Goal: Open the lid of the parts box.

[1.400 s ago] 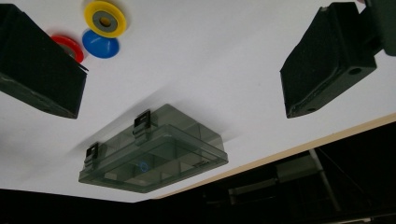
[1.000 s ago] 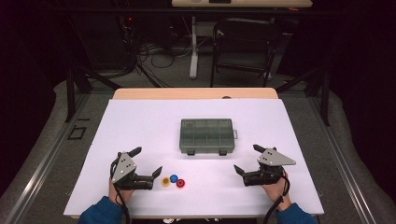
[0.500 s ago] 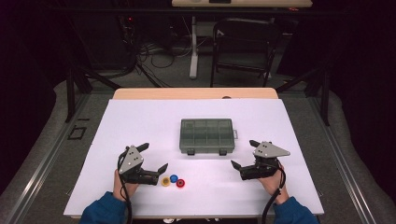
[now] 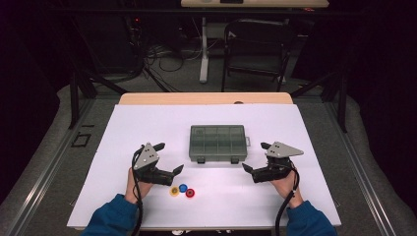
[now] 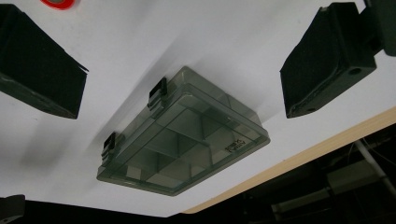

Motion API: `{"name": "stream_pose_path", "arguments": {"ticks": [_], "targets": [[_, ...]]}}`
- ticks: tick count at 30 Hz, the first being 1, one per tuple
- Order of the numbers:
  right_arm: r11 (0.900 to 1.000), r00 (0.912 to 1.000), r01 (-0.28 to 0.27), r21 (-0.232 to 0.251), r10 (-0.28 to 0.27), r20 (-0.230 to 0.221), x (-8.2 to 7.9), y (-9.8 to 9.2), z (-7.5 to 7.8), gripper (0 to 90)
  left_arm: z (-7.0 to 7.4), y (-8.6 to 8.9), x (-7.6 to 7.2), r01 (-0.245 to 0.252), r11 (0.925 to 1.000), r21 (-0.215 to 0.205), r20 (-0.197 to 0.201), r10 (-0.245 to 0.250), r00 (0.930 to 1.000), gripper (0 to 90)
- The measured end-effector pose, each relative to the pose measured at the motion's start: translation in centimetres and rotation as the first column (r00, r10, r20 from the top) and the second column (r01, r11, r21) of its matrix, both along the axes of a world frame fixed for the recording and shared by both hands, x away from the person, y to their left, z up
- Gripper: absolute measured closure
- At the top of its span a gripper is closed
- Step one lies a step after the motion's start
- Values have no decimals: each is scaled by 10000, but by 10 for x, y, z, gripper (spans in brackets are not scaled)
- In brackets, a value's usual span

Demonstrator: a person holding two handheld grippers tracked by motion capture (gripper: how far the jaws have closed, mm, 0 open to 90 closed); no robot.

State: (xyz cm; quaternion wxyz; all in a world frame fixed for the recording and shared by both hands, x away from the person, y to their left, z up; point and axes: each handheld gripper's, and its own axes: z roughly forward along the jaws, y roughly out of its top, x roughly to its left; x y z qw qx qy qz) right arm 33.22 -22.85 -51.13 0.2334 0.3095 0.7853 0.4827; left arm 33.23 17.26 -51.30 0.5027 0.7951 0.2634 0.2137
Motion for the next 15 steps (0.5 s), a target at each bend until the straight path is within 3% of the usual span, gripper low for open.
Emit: {"name": "stream_pose_path", "arguments": {"ticks": [15], "targets": [[9988,9990,-258,-410,242,-376,17,2,-1,0,-4,-22,28,520,9925,1111,-532,-463,9975,0]]}}
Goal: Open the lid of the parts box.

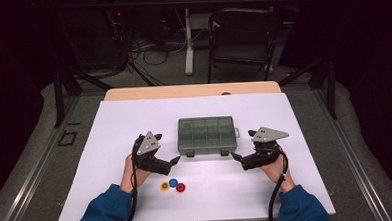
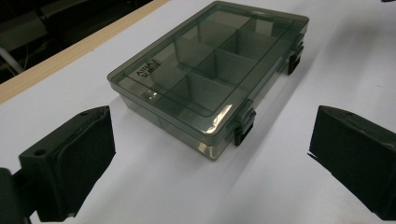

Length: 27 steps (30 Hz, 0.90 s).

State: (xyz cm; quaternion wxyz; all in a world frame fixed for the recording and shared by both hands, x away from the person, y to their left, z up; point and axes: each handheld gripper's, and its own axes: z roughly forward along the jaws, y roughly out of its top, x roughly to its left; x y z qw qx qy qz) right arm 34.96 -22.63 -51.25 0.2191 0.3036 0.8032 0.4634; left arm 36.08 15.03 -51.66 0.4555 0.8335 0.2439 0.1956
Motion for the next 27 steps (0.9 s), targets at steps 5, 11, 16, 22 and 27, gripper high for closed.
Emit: {"name": "stream_pose_path", "arguments": {"ticks": [5,11,16,22,27], "targets": [[9998,9999,-68,-185,65,-148,5,1,-1,0,-1,-4,10,177,9998,-87,-165,-178,9997,1],[9993,9996,-133,-339,125,-263,11,4,-3,0,-1,-6,23,96,9999,107,-337,-92,9994,1],[9988,9994,-151,-463,136,-314,14,4,-4,0,-8,-15,28,256,9970,726,-564,-215,9982,10],[9985,9993,-109,-543,90,-356,17,3,-7,24,-15,-21,32,358,9936,1067,-723,-281,9970,86],[9974,9990,-166,-708,136,-425,19,5,-10,77,-20,-24,35,475,9904,1297,-890,-361,9954,156]]}}
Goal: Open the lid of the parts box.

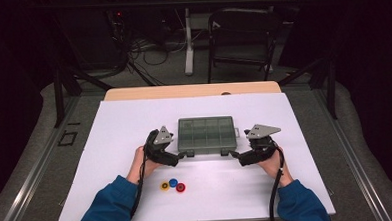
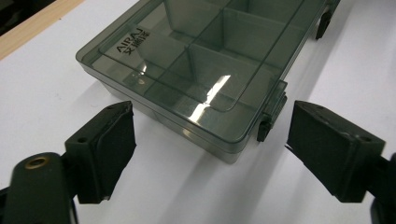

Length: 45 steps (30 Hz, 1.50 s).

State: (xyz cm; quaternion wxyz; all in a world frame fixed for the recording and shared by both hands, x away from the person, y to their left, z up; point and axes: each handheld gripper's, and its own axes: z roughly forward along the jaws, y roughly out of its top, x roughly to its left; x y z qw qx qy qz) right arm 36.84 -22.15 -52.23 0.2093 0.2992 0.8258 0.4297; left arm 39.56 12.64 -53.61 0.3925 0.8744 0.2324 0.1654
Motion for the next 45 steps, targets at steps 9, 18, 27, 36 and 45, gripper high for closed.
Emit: {"name": "stream_pose_path", "arguments": {"ticks": [9,18,27,36,45], "targets": [[9974,9997,-96,-717,79,-247,3,4,-11,238,-5,-2,2,128,9998,171,-146,-126,9998,252],[9919,9996,-136,-1260,102,-276,7,9,-20,380,-8,-4,3,251,9993,285,-251,-244,9994,297],[9879,9996,-9,-1552,-33,-267,8,12,-24,439,-10,-4,4,190,9993,329,-275,-181,9995,311],[9885,9996,-35,-1512,-8,-283,9,12,-25,448,-11,-4,3,186,9992,361,-211,-179,9996,332],[9884,9996,8,-1519,-52,-280,10,10,-27,477,-12,-4,3,98,9990,441,-93,-94,9999,382]]}}
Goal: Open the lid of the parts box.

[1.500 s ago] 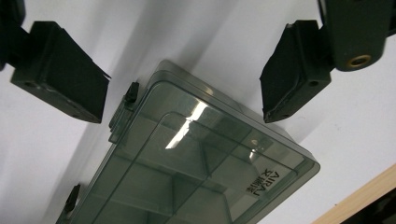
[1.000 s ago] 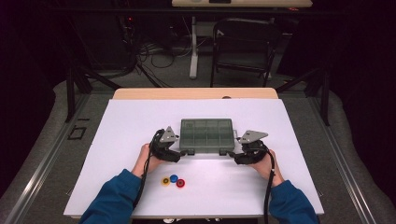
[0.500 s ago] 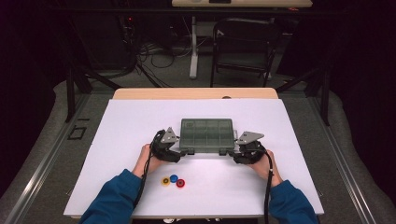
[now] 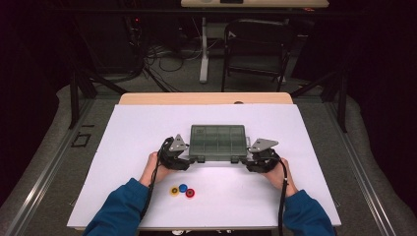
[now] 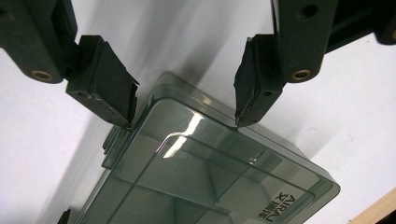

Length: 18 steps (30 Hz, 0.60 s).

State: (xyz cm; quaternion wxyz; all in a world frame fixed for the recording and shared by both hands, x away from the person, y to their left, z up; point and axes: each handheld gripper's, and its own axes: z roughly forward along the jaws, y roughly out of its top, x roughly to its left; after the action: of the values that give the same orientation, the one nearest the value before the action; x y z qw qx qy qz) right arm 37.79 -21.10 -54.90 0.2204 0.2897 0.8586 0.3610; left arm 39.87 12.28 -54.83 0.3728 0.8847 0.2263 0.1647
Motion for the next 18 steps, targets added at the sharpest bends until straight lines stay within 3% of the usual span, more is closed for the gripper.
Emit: {"name": "stream_pose_path", "arguments": {"ticks": [4,18], "targets": [[10000,10000,2,-8,-2,26,0,0,0,477,-1,-1,0,-8,9999,108,63,7,10000,391],[9992,9999,98,385,-93,-109,0,-3,1,482,-1,1,0,-28,9999,-98,10,28,10000,430]]}}
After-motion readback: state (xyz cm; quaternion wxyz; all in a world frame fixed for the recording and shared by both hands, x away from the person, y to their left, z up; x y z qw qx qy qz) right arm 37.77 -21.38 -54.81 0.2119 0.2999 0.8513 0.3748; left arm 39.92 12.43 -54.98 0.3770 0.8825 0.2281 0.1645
